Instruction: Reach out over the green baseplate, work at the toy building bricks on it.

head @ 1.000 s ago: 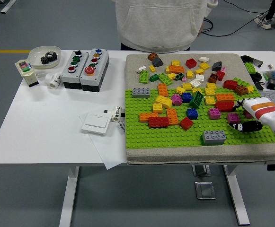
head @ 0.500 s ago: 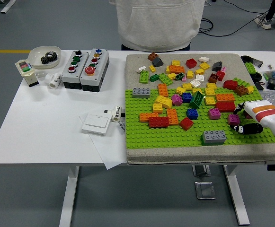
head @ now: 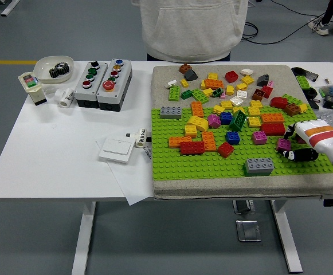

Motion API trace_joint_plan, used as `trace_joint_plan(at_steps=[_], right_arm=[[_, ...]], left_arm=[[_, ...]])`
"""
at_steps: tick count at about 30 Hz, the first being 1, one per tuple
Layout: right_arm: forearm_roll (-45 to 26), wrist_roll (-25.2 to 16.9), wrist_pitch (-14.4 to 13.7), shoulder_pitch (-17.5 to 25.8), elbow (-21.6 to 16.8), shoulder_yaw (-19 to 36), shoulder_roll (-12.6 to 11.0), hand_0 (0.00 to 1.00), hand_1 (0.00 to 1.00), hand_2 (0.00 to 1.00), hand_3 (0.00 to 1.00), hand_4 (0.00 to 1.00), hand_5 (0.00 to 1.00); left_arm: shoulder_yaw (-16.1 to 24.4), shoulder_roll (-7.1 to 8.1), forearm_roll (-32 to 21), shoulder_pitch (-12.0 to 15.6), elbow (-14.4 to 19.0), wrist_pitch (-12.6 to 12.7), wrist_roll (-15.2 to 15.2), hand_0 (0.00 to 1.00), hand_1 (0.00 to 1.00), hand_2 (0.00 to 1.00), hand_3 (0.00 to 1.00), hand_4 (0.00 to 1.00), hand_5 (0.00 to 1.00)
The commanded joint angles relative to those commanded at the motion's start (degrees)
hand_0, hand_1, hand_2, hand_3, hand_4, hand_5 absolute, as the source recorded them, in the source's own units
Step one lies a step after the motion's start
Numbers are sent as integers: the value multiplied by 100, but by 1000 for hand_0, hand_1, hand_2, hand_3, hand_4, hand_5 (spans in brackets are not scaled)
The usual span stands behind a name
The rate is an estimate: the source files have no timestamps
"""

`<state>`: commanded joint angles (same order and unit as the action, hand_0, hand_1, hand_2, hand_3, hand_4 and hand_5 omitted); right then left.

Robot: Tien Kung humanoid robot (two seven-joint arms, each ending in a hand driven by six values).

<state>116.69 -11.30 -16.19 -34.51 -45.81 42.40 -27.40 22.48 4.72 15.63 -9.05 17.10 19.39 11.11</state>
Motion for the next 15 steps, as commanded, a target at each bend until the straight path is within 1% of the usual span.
trace_joint_plan(at_steps=[2,3,8,9,14,15], right_arm=[[16,-2,-9,-5,26,1,0,544,522,568,496,740,464],[21,-6,-15,-6,42,3,0,529,501,548,489,724,463],[22,-38,-28,0,34,4,-26,529,501,548,489,724,463],[21,-42,-29,2,27,3,-30,478,494,543,487,715,465],[10,-88,-53,25,-75,16,-77,478,494,543,487,715,465],[8,-94,-55,28,-91,18,-84,460,491,535,485,706,460]], left_arm=[[-8,-1,-12,-9,2,-1,-3,601,690,654,549,565,612],[-12,-2,-19,-12,2,0,-5,603,690,653,548,564,610],[-19,-3,-29,-21,5,-1,-7,603,690,653,548,564,610],[-19,-3,-31,-21,5,-1,-7,603,691,653,548,564,611],[-25,-3,-32,-21,3,-4,-10,603,691,653,548,564,611],[-25,-3,-32,-21,2,-5,-11,602,690,653,547,564,609]])
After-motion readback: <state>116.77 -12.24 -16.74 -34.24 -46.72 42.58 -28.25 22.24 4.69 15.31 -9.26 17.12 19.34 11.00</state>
